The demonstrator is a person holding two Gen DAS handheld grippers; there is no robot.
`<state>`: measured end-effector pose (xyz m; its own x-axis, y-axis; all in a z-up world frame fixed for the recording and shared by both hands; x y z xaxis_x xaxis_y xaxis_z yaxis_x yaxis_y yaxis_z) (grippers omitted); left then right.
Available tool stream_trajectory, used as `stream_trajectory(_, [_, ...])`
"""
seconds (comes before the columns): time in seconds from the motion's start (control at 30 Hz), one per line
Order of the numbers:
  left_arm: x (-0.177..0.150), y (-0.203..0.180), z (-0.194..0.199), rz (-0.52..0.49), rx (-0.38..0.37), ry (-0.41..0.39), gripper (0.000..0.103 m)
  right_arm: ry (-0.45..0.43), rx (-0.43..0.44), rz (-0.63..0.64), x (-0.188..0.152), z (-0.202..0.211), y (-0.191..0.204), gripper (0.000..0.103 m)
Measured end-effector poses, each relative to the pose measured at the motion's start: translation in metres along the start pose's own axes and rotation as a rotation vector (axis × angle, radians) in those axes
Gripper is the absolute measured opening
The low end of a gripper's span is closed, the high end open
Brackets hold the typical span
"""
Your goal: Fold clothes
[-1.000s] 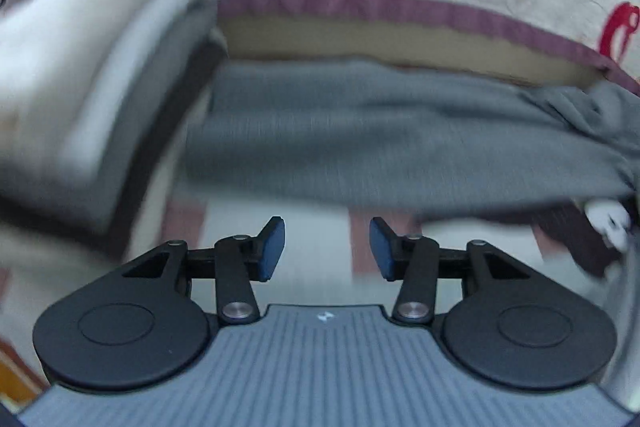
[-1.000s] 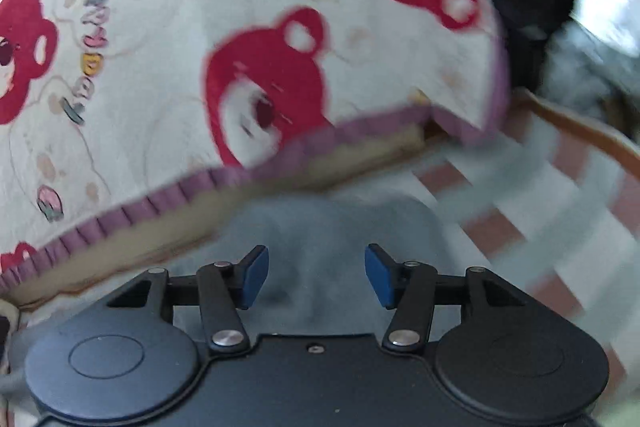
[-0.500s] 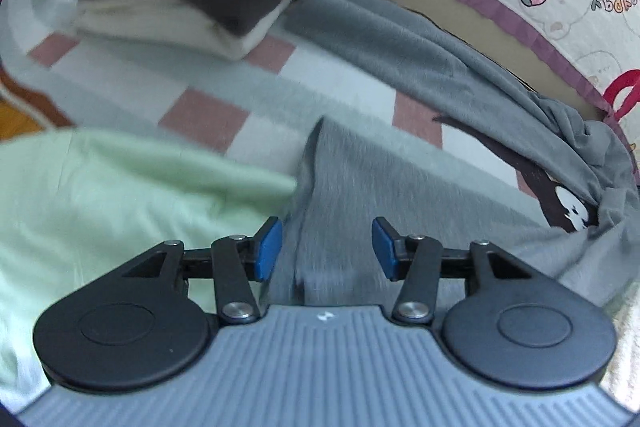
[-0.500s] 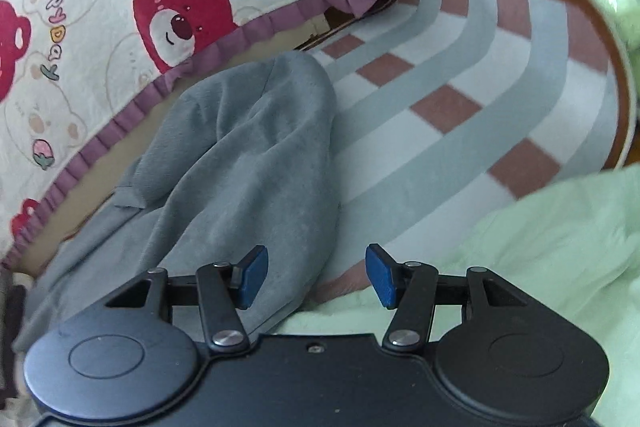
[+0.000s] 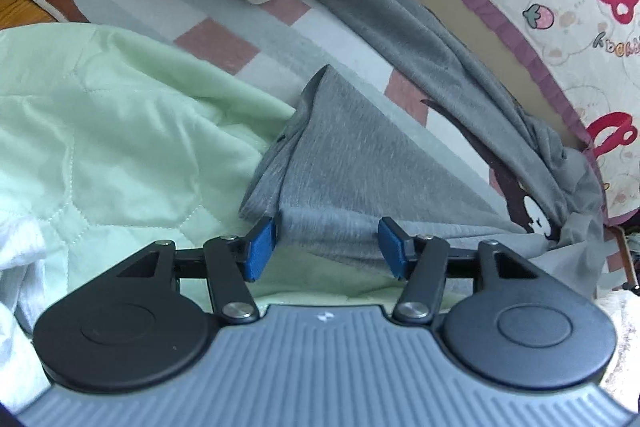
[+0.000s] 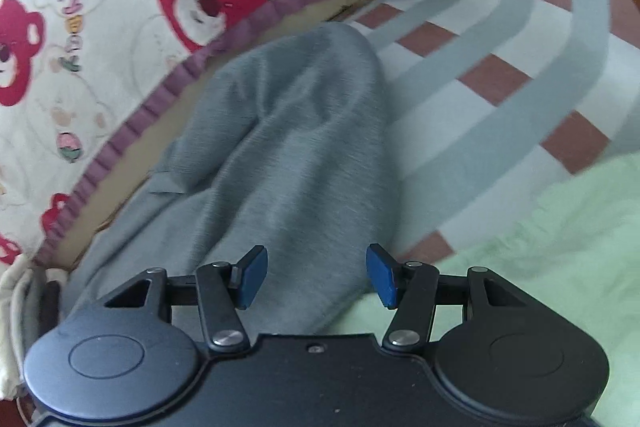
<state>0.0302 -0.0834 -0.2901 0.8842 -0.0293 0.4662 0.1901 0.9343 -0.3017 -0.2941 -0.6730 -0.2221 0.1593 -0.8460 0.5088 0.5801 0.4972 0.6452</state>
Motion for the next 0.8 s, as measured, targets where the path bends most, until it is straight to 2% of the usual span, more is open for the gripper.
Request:
stream_trajectory(0.1, [0.004,-0.003,0.007,-0.027,-0.009,-0.035,0.056,0.040,0.058,0.089,-0.011,-0.007,0.043,0.060])
stream_trajectory(0.27, [0.008,-0.020,0.005,-0.090,-0.023,-0.077,0.066,0.107,0.155,0.237,-0.032,-0.019,0.114,0.062])
stream_trajectory(0.4, [0.004,-0.021,-0.021,-0.047,0.021,-0.002,0.072,0.163,0.236,0.367,-0.052,-0.031,0.174,0.062])
stream_trajectory(0.47, [0.003,-0.017,-0.028,-0.016,0.026,0.022,0.066,0.206,0.291,0.491,-0.079,-0.055,0.220,0.062])
stream_trajectory(0.5, [0.003,-0.018,-0.026,-0.025,0.020,0.005,0.040,0.235,0.317,0.541,-0.094,-0.068,0.240,0.062])
stream_trajectory(0.53, [0.003,-0.019,-0.023,-0.053,0.019,-0.002,0.003,0.278,0.341,0.571,-0.112,-0.081,0.254,0.062])
stream_trajectory(0.6, [0.005,-0.020,-0.016,-0.084,0.016,-0.029,0.004,0.354,0.370,0.635,-0.147,-0.106,0.280,0.062])
stream_trajectory(0.67, [0.013,-0.025,0.000,-0.074,-0.030,-0.105,0.004,0.380,0.328,0.740,-0.181,-0.122,0.301,0.062])
stream_trajectory(0.7, [0.018,-0.028,0.009,-0.069,-0.054,-0.144,0.004,0.372,0.325,0.832,-0.200,-0.124,0.317,0.062])
stream_trajectory(0.73, [0.023,-0.032,0.013,-0.085,-0.069,-0.171,0.004,0.372,0.339,0.920,-0.219,-0.124,0.333,0.062])
stream_trajectory(0.8, [0.032,-0.040,0.022,-0.121,-0.098,-0.226,0.004,0.423,0.422,1.035,-0.260,-0.124,0.359,0.061])
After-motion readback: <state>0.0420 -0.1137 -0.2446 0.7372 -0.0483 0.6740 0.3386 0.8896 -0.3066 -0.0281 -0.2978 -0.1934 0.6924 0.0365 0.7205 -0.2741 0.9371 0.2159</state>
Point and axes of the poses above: each gripper's, at about its wrist camera, not at the fingertips, and z roughly against the way its jaws point, y to its left, x to its top, the point moved 10 cm from there along -z, roughly the way its jaws point, and after that the axes turned 13 degrees about x, right-handed, at the moved point
